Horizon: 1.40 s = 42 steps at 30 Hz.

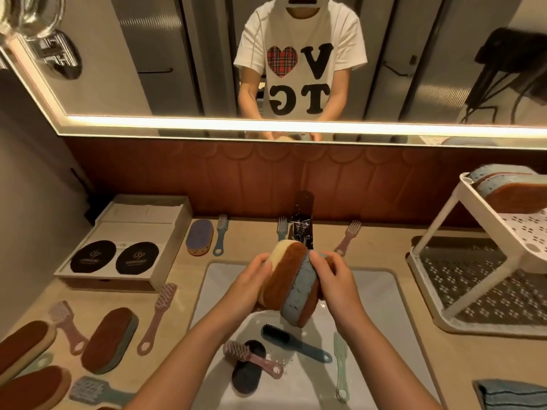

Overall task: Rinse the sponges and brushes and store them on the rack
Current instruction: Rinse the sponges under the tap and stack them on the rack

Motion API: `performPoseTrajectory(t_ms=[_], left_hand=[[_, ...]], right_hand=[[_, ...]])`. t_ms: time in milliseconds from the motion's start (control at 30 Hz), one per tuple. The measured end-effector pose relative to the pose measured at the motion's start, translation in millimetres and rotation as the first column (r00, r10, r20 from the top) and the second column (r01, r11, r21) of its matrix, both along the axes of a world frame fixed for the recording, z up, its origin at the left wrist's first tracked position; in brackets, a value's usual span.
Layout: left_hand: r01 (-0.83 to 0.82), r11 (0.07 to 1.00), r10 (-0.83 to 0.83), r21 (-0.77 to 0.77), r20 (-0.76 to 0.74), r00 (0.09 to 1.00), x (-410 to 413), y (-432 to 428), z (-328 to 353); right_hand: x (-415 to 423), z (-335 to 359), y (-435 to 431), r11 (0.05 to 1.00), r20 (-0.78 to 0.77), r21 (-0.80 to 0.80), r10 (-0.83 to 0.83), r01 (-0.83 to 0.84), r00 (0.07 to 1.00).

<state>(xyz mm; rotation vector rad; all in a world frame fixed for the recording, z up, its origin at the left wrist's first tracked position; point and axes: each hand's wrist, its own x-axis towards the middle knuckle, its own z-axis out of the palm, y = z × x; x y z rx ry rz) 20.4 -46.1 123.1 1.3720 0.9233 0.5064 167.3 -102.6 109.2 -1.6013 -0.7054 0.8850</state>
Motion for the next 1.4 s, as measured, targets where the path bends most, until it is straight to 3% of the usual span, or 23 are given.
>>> performPoseTrajectory(t_ms=[167, 433, 867, 1100, 1233, 1333, 1400], left_hand=[[0.092, 0.992, -0.084, -0.09, 0.084, 0.993, -4.9, 1.1, 0.3], [0.117, 0.972, -0.082, -0.203, 0.174, 0.981, -10.1, 0.2, -4.7], [0.154, 0.986, -0.137, -0.069, 0.202, 0.97, -16.9, 0.9, 6.5], [0.213, 0.975, -0.217, 0.064, 0.07, 0.974, -25.8, 27.0, 13.9], [0.324, 0.936, -0.325, 0.137, -0.01, 0.946, -23.5, 33.6, 24.2], [0.317, 0.927, -0.318, 0.203, -0.027, 0.948, -22.0, 37.4, 32.5], [0.245, 0.949, -0.247, 0.199, -0.018, 0.969, -23.0, 39.9, 33.7]], right_hand=[[-6.6, 2.7, 2.4, 0.999, -0.021, -0.015, -0.029, 0.029, 0.999], [-14.2, 6.0, 5.6, 0.999, -0.066, -0.039, -0.036, 0.034, 0.997], [-23.3, 22.2, -0.8, 0.991, 0.284, 0.136, -0.025, -0.015, 0.959], [-5.1, 38.8, 12.0, 0.968, 0.218, -0.048, 0.252, -0.248, 0.943], [-1.7, 56.5, 15.8, 0.858, 0.133, -0.16, 0.51, -0.489, 0.85], [-3.8, 55.6, 12.1, 0.851, -0.006, -0.113, 0.516, -0.513, 0.857], [-6.0, 52.9, 11.7, 0.887, -0.007, -0.057, 0.458, -0.457, 0.889]])
